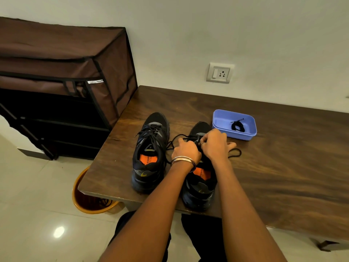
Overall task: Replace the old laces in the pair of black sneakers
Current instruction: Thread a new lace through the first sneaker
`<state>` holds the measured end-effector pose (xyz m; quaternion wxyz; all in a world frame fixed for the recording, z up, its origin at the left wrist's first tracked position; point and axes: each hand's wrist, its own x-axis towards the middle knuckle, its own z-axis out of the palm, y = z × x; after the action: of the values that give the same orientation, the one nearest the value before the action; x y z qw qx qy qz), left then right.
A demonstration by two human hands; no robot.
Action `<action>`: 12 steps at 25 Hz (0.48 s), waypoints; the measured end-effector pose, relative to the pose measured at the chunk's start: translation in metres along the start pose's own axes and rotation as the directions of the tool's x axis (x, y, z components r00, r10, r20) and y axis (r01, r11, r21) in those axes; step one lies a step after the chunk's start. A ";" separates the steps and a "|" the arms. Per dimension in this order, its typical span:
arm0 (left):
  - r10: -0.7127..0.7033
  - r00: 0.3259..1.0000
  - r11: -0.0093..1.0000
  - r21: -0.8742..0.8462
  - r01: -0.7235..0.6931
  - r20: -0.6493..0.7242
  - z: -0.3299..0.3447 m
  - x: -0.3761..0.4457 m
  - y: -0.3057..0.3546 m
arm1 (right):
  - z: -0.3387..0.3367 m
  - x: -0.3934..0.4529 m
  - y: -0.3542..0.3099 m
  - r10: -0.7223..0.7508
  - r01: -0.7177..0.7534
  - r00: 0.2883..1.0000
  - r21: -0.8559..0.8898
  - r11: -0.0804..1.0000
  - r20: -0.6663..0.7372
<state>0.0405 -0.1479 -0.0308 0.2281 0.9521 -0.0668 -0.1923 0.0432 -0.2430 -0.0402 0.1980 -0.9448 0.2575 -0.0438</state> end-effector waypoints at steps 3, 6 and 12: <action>0.000 1.000 1.000 0.008 0.000 0.008 -0.002 -0.001 0.000 | -0.001 0.003 0.002 0.112 -0.093 0.990 0.202 0.975 -0.082; 0.002 1.000 1.000 0.011 -0.002 0.006 -0.001 -0.002 0.001 | -0.021 0.005 0.018 0.419 -0.290 0.905 0.817 0.498 0.066; 0.001 1.000 1.000 0.007 -0.001 -0.019 -0.001 -0.005 0.002 | -0.035 -0.002 0.052 0.625 -0.394 0.771 0.678 0.620 -0.124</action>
<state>0.0366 -0.1477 -0.0273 0.2256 0.9546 -0.0658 -0.1828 0.0106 -0.2951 -0.0288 0.4505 -0.6871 0.5204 -0.2326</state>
